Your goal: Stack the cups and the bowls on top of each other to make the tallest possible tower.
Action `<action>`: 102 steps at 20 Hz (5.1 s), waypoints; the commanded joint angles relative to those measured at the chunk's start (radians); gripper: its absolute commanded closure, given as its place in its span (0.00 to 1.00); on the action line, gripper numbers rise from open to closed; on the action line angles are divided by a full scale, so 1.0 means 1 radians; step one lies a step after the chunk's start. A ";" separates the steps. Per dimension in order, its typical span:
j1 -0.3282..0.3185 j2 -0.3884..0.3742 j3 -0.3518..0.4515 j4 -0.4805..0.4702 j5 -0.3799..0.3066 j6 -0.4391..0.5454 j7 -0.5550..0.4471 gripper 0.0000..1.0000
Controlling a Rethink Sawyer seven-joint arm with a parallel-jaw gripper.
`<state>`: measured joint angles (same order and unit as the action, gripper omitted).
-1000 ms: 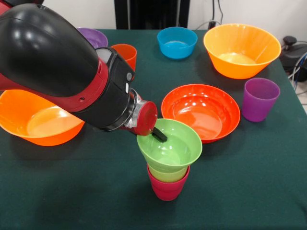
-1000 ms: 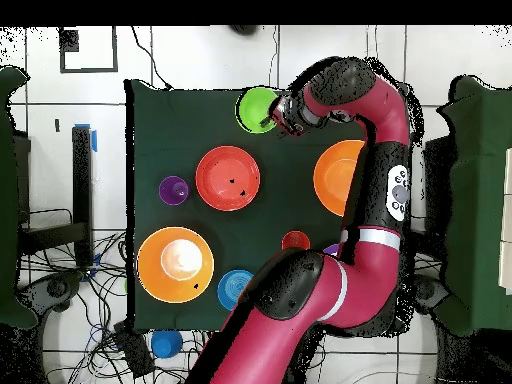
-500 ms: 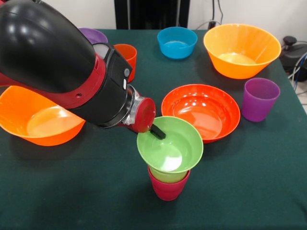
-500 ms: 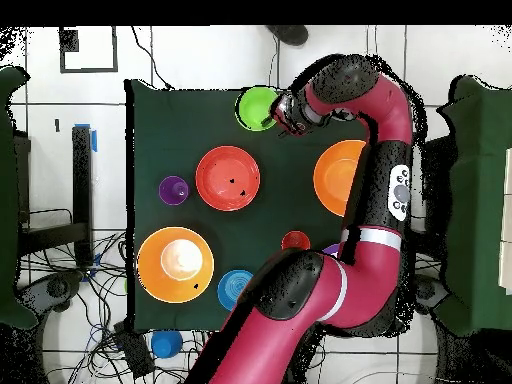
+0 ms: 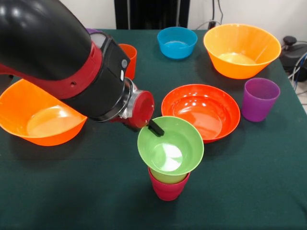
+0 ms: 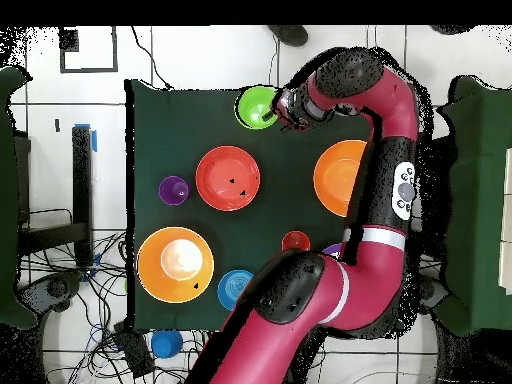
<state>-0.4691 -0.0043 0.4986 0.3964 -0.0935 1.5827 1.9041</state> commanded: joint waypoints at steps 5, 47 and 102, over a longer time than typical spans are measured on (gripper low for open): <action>0.019 -0.047 0.038 0.090 -0.024 -0.046 -0.203 0.00; 0.082 -0.649 -0.170 1.029 -0.227 -0.653 -0.097 0.00; -0.092 -0.794 -0.124 1.486 -0.496 -1.051 -0.135 0.00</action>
<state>-0.5251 -0.8026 0.3131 1.8316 -0.5495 0.4799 1.9041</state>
